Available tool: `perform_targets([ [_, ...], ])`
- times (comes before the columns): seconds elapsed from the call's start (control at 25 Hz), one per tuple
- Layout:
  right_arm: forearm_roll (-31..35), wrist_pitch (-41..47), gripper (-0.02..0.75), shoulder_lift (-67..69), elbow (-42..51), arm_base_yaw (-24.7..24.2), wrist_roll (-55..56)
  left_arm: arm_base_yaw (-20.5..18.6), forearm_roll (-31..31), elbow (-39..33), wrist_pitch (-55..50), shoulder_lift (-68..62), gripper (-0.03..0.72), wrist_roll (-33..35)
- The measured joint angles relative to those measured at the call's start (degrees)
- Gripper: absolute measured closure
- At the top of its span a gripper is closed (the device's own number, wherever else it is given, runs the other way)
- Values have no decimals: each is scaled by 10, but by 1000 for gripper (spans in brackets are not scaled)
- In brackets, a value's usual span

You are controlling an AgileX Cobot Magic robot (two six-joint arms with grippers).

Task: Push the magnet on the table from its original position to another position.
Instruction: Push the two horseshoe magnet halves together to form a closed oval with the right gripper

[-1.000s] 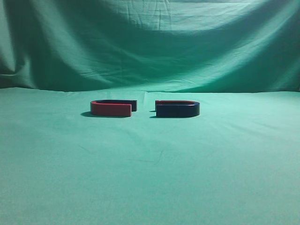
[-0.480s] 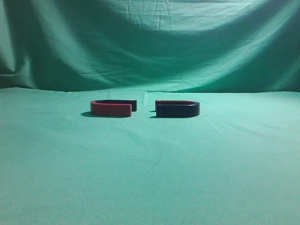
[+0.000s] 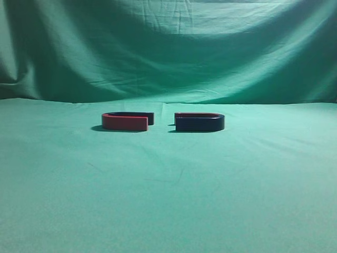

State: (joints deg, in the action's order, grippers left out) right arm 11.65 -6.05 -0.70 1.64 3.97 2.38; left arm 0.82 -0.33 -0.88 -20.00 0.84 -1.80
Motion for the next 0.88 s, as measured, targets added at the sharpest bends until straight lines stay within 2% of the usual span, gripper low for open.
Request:
perform_targets([
  [0.08, 0, 28, 738, 2, -18, 0, 0, 0, 0, 0, 0, 0, 316, 0],
  [0.24, 0, 141, 738, 76, -91, 0, -28, 0, 0, 0, 0, 0, 316, 0],
  [0.56, 31, 395, 738, 354, -243, 0, -92, 0, 0, 0, 0, 0, 316, 0],
  [0.72, 88, 475, 738, 472, -302, 0, -123, 0, 0, 0, 0, 0, 316, 0],
  [0.88, 175, 469, 738, 549, -320, 0, -139, 0, 0, 0, 0, 0, 316, 0],
])
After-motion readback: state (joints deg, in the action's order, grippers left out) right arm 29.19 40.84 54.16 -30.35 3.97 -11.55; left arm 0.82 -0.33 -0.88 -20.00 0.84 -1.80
